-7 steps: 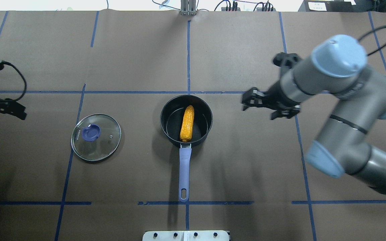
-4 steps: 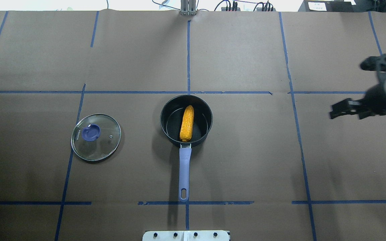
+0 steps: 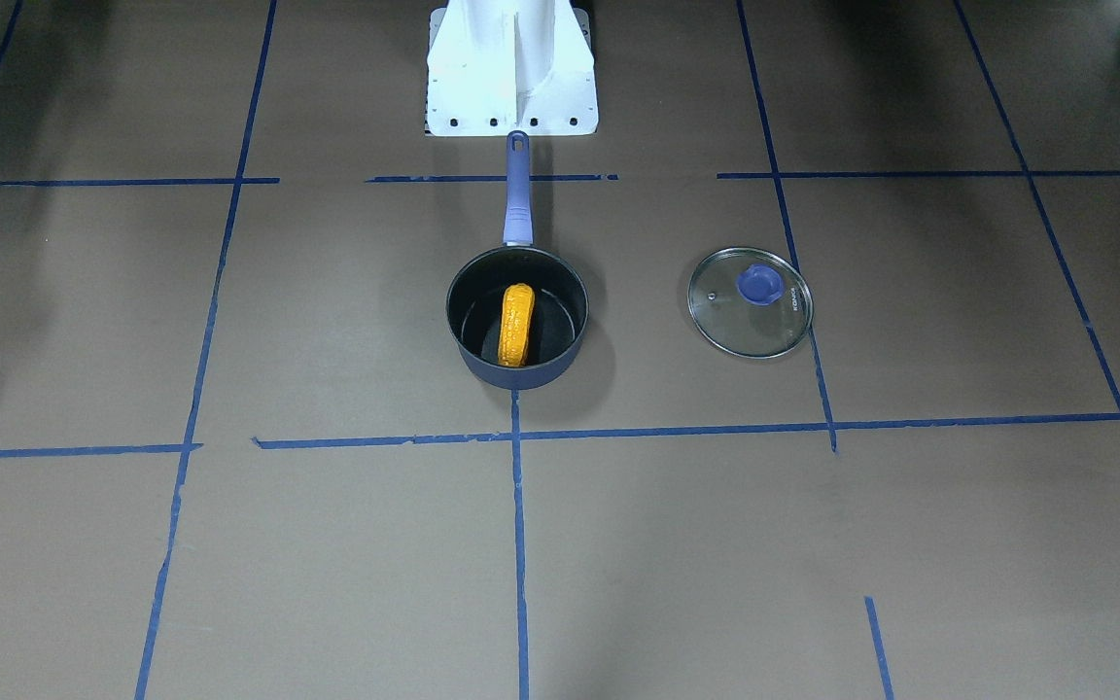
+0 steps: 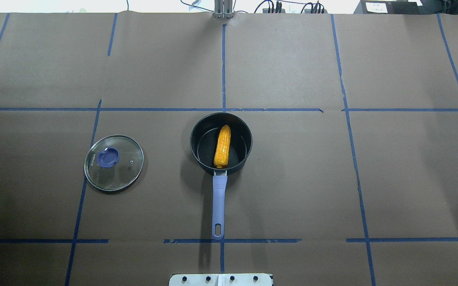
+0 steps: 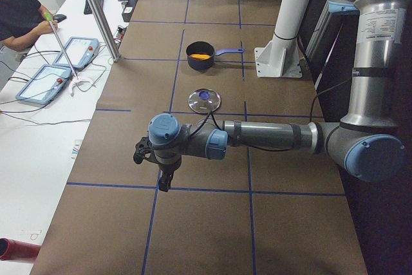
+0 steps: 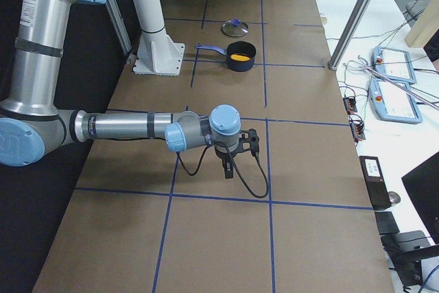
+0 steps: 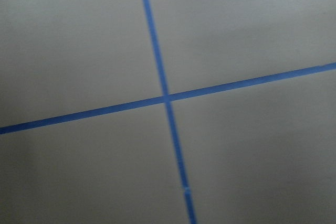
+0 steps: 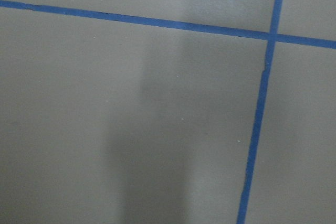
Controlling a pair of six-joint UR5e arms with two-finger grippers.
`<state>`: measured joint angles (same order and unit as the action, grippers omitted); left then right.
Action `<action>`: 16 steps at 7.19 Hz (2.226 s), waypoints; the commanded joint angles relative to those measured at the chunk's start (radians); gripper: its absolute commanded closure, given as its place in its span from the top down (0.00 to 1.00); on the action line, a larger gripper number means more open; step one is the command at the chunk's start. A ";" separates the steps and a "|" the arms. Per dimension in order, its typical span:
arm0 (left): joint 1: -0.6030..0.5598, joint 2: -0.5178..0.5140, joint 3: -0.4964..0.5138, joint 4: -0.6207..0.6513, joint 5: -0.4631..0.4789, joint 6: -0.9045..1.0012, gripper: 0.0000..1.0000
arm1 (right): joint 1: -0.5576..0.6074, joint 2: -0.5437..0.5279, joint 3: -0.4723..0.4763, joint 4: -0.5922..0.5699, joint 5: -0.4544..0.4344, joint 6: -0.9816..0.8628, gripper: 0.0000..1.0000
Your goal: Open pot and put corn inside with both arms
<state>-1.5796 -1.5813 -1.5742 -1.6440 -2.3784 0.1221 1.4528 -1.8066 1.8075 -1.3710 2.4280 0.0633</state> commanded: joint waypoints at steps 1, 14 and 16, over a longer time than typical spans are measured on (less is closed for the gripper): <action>-0.013 -0.037 0.025 0.094 -0.005 0.002 1.00 | 0.018 0.000 -0.042 -0.023 -0.018 -0.089 1.00; 0.055 -0.072 -0.064 0.185 -0.016 -0.022 1.00 | 0.041 0.038 0.093 -0.379 -0.044 -0.255 1.00; 0.065 -0.074 -0.037 0.184 -0.018 -0.027 1.00 | 0.040 0.064 0.087 -0.375 -0.079 -0.257 1.00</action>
<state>-1.5207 -1.6545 -1.6252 -1.4589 -2.3930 0.0973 1.4938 -1.7545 1.8945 -1.7458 2.3738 -0.1924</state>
